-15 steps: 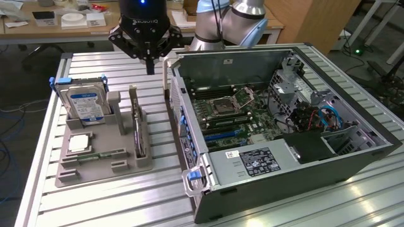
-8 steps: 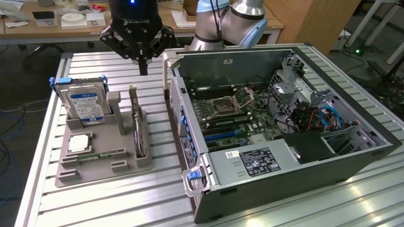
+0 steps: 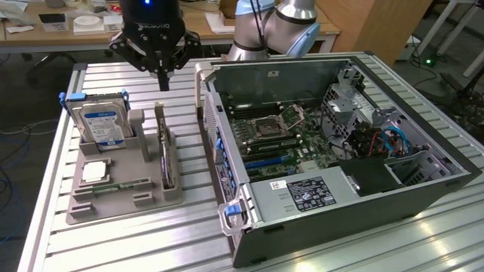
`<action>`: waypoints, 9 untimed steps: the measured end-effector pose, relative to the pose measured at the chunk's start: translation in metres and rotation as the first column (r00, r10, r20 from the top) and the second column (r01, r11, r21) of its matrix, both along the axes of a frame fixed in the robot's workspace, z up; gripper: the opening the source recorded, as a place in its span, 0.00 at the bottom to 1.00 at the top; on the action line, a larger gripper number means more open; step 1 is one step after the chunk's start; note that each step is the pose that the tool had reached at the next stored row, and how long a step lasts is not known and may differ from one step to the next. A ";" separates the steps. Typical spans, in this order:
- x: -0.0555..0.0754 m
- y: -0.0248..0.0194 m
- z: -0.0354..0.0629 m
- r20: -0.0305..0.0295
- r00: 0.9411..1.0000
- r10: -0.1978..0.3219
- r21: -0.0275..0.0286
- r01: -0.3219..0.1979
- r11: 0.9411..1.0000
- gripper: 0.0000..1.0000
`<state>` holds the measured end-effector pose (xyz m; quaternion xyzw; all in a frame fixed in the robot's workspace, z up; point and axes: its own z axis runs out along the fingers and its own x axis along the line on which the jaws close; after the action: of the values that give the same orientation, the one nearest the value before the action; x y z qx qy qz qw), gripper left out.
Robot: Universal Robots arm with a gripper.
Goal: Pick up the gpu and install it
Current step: 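Reach for the gpu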
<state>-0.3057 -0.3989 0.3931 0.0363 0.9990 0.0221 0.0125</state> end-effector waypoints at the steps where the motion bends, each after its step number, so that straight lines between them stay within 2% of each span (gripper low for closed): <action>1: -0.002 0.0000 0.0000 0.000 1.000 0.000 0.000 0.000 1.000 0.11; 9: -0.015 0.0000 -0.0001 0.000 1.000 0.000 0.000 0.000 1.000 0.11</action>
<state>-0.3211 -0.3989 0.3930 0.0362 0.9990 0.0221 0.0125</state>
